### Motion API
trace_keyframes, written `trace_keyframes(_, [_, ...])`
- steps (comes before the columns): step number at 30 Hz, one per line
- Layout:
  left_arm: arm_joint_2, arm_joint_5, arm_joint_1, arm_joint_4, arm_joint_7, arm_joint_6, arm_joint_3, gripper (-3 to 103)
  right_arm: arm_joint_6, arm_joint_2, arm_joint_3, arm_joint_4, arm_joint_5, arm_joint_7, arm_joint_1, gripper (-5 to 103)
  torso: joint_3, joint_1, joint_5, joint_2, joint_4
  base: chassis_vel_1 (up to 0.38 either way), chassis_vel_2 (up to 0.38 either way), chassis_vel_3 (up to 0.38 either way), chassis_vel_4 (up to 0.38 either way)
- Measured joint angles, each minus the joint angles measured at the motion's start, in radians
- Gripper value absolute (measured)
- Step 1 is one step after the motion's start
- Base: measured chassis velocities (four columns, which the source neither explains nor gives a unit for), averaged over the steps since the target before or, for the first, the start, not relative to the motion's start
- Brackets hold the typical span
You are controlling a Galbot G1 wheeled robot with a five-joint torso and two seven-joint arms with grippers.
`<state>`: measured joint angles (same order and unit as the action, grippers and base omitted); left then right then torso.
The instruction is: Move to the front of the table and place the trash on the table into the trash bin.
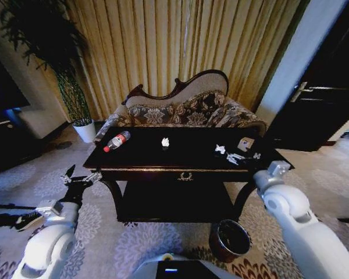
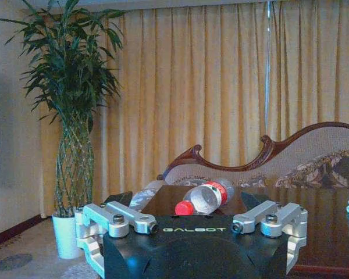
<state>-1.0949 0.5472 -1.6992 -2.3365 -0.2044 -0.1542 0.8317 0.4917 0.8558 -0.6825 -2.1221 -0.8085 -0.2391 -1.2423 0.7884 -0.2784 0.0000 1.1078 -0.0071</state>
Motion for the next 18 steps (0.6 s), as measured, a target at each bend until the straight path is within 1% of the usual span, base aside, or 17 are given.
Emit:
trace_keyframes(2, [0.000, 0.000, -0.001, 0.000, 0.000, 0.000, -0.001, 100, 0.008, -0.009, 0.014, 0.010, -0.017, -0.009, 0.020, 100, 0.000, 0.000, 0.0000, 0.000, 0.0000, 0.000, 0.000, 0.000, 0.000])
trace_keyframes(4, [-0.002, -0.001, -0.002, 0.000, 0.000, 0.000, -0.007, 100, 0.027, -0.028, 0.053, 0.024, -0.075, -0.045, 0.068, 100, 0.000, 0.000, 0.0000, 0.000, 0.0000, 0.000, 0.000, 0.000, 0.000])
trace_keyframes(6, [-0.003, -0.001, -0.002, 0.000, 0.000, 0.000, -0.010, 100, 0.032, -0.034, 0.068, 0.028, -0.088, -0.056, 0.082, 100, 0.000, 0.000, -0.0001, 0.000, 0.0000, 0.000, 0.000, 0.000, 0.000])
trace_keyframes(8, [-0.008, -0.006, -0.005, 0.000, 0.000, 0.000, -0.018, 100, 0.044, -0.048, 0.116, 0.047, -0.099, -0.068, 0.123, 100, 0.000, 0.000, -0.0001, 0.000, 0.0000, 0.000, 0.000, 0.000, 0.000])
trace_keyframes(13, [-0.020, -0.015, -0.017, -0.002, -0.002, 0.000, -0.027, 100, 0.056, -0.057, 0.156, 0.083, -0.108, -0.075, 0.172, 100, 0.000, 0.000, -0.0001, 0.000, 0.0000, 0.000, 0.000, 0.000, 0.000])
trace_keyframes(18, [-0.033, -0.033, -0.028, -0.009, -0.002, 0.003, -0.042, 100, 0.061, -0.070, 0.206, 0.130, -0.148, -0.082, 0.239, 100, 0.000, 0.000, 0.0000, 0.000, -0.0001, 0.000, 0.000, 0.000, 0.000])
